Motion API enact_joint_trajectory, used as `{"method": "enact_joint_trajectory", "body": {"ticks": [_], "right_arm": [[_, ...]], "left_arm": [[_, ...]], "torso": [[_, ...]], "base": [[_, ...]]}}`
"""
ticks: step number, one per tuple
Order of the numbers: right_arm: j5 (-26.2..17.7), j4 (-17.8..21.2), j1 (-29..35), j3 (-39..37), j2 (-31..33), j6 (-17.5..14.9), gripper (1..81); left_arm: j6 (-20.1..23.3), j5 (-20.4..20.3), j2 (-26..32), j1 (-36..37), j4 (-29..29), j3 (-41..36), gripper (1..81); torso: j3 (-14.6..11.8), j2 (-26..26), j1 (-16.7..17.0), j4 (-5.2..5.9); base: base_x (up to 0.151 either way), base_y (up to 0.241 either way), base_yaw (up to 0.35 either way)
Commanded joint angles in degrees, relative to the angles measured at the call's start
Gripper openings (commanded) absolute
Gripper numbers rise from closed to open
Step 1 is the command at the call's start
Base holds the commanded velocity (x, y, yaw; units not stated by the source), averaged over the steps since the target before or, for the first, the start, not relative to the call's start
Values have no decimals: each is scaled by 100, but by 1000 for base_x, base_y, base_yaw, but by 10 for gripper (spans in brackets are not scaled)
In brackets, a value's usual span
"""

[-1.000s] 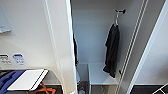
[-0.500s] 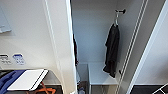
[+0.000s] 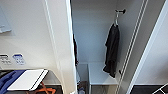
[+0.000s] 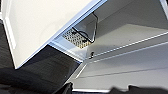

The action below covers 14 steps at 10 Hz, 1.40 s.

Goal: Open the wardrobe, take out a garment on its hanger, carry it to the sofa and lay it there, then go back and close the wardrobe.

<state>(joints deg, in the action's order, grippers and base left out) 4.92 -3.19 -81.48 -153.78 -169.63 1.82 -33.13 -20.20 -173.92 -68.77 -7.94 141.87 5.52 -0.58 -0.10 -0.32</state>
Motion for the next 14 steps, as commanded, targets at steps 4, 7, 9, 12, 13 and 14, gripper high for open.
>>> {"method": "enact_joint_trajectory", "body": {"ticks": [4,7,9,12,13,14], "right_arm": [[-308,-15,338,7,-12,-15,811],[-352,-23,365,25,-29,-15,811],[-352,-23,365,51,-29,-15,811],[-361,-23,391,87,-29,-15,811],[-422,-32,417,104,-29,-15,811],[-431,-32,426,130,-21,-15,811]], "left_arm": [[-264,-204,129,860,-164,-503,811],[-255,-467,-11,992,-103,-424,811],[-264,-459,-55,1106,-94,-424,811],[-299,-801,-99,1168,609,-265,811],[-290,-854,-169,1176,792,-83,811],[-299,-932,-309,1177,976,224,811]], "torso": [[0,0,-2,0],[0,0,-2,0],[0,0,-2,0],[0,0,-2,0],[0,2,-2,0],[0,2,-2,0]], "base": [[0,0,0],[0,0,0],[0,0,0],[0,0,0],[0,0,0],[0,0,0]]}}
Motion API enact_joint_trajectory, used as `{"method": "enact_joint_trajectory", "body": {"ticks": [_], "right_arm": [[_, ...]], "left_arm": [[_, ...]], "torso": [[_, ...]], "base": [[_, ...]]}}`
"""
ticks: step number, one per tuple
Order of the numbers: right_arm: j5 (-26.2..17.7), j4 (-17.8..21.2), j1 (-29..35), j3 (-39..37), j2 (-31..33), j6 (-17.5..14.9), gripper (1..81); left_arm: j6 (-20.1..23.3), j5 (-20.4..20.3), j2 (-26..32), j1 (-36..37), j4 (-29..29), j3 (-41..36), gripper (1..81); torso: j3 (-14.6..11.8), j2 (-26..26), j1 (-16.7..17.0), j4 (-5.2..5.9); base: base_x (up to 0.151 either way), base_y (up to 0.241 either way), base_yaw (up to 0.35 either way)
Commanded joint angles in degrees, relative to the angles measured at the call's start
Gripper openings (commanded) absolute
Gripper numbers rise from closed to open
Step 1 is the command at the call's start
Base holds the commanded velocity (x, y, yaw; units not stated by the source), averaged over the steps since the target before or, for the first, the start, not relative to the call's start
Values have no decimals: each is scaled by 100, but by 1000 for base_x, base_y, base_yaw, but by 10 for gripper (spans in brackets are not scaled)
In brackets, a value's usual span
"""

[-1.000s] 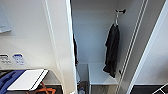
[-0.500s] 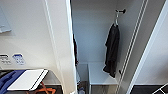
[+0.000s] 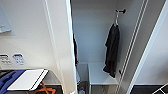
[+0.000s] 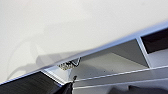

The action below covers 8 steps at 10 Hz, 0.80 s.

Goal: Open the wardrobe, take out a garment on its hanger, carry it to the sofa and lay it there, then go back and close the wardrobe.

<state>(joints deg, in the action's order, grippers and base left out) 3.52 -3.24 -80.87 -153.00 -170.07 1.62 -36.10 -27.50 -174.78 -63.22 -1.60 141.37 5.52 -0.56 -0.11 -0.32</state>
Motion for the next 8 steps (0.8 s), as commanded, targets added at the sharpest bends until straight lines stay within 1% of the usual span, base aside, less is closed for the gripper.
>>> {"method": "enact_joint_trajectory", "body": {"ticks": [1,3,4,6,7,8], "right_arm": [[-326,-27,365,61,32,5,811],[-326,-27,365,122,49,5,811],[-335,-27,365,211,67,5,811],[-458,-54,356,369,138,5,811],[-458,-54,348,413,164,5,811],[-458,-54,339,422,173,5,811]], "left_arm": [[6,-299,-364,631,702,608,811],[6,-308,-532,718,1184,1144,811],[-3,-317,-532,736,1469,1270,811],[-11,-326,-383,763,2049,1358,811],[-90,-335,-234,754,2357,1349,811],[-317,-387,-68,684,2541,1349,811]], "torso": [[0,0,0,0],[0,0,0,0],[0,0,0,0],[0,0,0,0],[0,0,0,0],[0,0,0,0]], "base": [[0,0,0],[0,0,0],[0,0,0],[0,0,0],[0,0,0],[0,0,0]]}}
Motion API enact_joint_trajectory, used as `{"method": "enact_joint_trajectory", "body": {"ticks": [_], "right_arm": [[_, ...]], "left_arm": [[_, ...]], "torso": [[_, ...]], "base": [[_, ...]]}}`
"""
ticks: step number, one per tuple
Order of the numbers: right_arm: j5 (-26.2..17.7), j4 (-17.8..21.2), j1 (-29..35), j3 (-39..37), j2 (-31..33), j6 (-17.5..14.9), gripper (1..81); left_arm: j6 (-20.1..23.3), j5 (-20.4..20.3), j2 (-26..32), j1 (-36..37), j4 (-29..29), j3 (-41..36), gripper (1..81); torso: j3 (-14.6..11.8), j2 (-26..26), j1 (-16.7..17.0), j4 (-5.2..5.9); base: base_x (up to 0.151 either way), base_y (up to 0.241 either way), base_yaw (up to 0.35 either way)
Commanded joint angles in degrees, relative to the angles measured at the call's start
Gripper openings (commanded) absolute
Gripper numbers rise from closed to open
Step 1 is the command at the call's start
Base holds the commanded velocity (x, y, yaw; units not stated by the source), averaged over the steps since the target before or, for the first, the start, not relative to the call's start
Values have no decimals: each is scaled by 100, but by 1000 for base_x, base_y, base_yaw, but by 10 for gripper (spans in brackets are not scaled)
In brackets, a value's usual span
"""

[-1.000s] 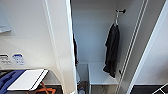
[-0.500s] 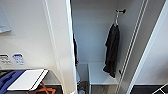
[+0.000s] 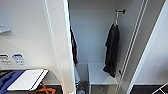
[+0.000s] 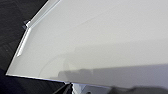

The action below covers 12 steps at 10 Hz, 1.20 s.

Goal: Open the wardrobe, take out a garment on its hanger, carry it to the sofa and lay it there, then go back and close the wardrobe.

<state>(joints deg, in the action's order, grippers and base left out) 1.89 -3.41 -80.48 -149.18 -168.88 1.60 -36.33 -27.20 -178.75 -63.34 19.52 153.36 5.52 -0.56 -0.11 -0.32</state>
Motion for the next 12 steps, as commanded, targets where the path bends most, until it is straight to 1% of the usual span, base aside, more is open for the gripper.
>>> {"method": "enact_joint_trajectory", "body": {"ticks": [1,2,5,7,9,12], "right_arm": [[-294,-37,317,39,44,7,811],[-294,-37,326,48,19,7,811],[-294,-45,327,48,-9,7,811],[-294,-45,326,56,-17,7,811],[-294,-54,335,65,-43,7,811],[-294,-54,344,65,-61,7,811]], "left_arm": [[-590,-427,505,591,439,151,811],[-962,-427,681,468,421,159,811],[-1464,-444,1034,204,456,160,811],[-1500,-479,1113,98,378,160,811],[-1430,-471,1096,-7,-97,160,811],[-1447,-479,1157,-122,-150,177,811]], "torso": [[0,0,0,0],[0,0,0,0],[0,0,2,0],[0,-2,2,0],[0,-2,2,0],[0,0,0,0]], "base": [[0,0,0],[0,0,0],[0,0,0],[0,0,0],[0,0,0],[0,0,0]]}}
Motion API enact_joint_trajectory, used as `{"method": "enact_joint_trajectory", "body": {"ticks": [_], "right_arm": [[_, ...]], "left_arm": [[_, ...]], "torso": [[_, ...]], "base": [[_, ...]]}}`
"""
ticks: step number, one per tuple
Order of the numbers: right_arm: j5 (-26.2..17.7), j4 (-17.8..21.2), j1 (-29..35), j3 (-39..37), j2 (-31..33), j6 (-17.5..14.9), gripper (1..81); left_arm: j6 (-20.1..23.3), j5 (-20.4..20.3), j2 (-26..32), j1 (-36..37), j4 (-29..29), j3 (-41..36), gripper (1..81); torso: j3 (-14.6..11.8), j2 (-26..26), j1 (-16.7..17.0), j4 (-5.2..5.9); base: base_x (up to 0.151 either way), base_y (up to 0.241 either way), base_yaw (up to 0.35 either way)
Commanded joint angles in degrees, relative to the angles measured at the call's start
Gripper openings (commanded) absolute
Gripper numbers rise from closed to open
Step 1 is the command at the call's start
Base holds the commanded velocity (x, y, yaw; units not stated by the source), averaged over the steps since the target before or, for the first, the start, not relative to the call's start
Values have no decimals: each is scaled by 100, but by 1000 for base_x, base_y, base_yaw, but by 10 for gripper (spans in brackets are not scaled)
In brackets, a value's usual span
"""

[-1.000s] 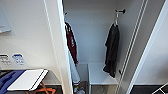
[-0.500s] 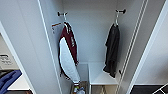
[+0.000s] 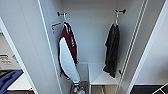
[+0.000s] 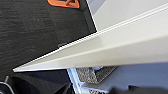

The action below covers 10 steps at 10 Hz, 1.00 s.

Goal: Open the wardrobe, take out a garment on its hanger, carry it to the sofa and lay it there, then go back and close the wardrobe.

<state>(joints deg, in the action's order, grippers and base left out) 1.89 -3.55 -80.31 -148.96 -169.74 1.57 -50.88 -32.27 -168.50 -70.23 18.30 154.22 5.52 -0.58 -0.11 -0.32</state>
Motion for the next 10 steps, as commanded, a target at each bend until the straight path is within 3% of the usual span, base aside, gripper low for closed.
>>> {"method": "enact_joint_trajectory", "body": {"ticks": [1,4,5,8,10], "right_arm": [[-294,-41,318,43,26,1,811],[-294,-41,318,43,17,1,811],[-294,-41,327,43,17,9,811],[-294,-41,344,9,8,1,811],[-294,-32,353,-18,8,9,811]], "left_arm": [[8,28,167,541,-28,91,811],[172,141,176,418,-355,91,811],[246,151,176,287,-1021,64,811],[254,562,150,-100,-3839,64,811],[246,915,123,-329,-4956,55,811]], "torso": [[0,0,0,0],[0,2,2,0],[0,2,2,0],[0,0,0,0],[0,0,2,0]], "base": [[0,0,0],[0,0,0],[0,0,0],[0,0,0],[0,0,0]]}}
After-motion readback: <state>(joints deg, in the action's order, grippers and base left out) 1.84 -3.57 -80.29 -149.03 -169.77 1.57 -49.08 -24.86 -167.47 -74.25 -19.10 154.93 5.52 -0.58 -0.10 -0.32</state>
